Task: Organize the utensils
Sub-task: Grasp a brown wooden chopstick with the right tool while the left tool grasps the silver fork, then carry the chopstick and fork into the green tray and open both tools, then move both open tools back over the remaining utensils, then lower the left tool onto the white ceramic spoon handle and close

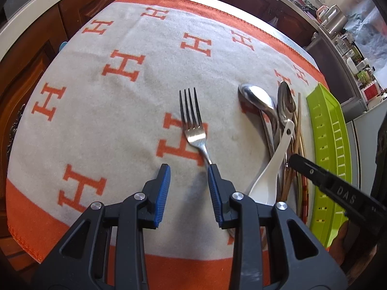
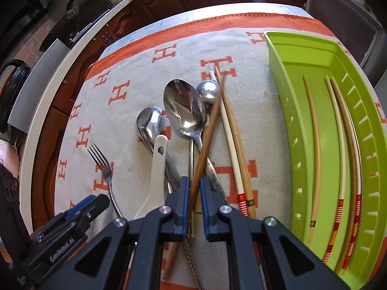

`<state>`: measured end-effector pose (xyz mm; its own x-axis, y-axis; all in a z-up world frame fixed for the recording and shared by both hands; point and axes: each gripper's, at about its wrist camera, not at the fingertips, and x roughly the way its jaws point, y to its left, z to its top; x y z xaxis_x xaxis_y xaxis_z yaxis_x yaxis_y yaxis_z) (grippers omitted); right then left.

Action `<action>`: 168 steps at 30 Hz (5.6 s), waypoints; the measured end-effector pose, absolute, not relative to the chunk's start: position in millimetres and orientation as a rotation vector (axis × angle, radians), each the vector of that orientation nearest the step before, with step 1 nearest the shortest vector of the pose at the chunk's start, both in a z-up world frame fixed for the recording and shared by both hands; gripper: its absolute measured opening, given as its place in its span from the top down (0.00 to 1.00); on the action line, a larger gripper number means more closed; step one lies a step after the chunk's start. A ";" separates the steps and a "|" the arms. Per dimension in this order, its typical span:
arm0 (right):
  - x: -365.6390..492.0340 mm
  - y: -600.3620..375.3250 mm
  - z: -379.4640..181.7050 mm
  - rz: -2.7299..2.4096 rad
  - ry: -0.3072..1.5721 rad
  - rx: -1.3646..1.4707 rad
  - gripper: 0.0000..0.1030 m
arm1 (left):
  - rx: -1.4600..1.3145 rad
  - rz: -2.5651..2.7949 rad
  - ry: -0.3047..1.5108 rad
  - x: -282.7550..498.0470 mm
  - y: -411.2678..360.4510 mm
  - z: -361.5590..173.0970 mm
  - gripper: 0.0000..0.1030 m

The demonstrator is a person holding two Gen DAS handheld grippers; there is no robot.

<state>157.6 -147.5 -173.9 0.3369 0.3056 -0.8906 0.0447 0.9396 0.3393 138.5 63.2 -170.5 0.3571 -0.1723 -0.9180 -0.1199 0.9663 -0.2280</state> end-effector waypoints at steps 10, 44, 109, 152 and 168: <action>150.1 -168.1 -164.4 0.231 1.193 0.421 0.94 | -0.216 0.007 1.230 150.8 39.1 -171.6 0.72; 114.6 -263.1 -121.0 0.234 1.055 0.616 0.94 | -0.216 0.030 1.211 125.5 21.6 -149.3 0.98; 95.4 -321.5 -134.6 -0.019 1.137 0.505 0.93 | -0.018 -0.421 1.238 117.1 -153.7 -110.1 0.92; 102.0 -182.2 -126.6 0.242 1.186 0.291 0.92 | -0.030 -0.097 1.128 88.7 8.4 -118.8 0.67; 115.7 -169.6 -145.1 0.307 1.219 0.310 0.92 | -0.084 -0.093 1.181 110.9 22.1 -144.1 0.67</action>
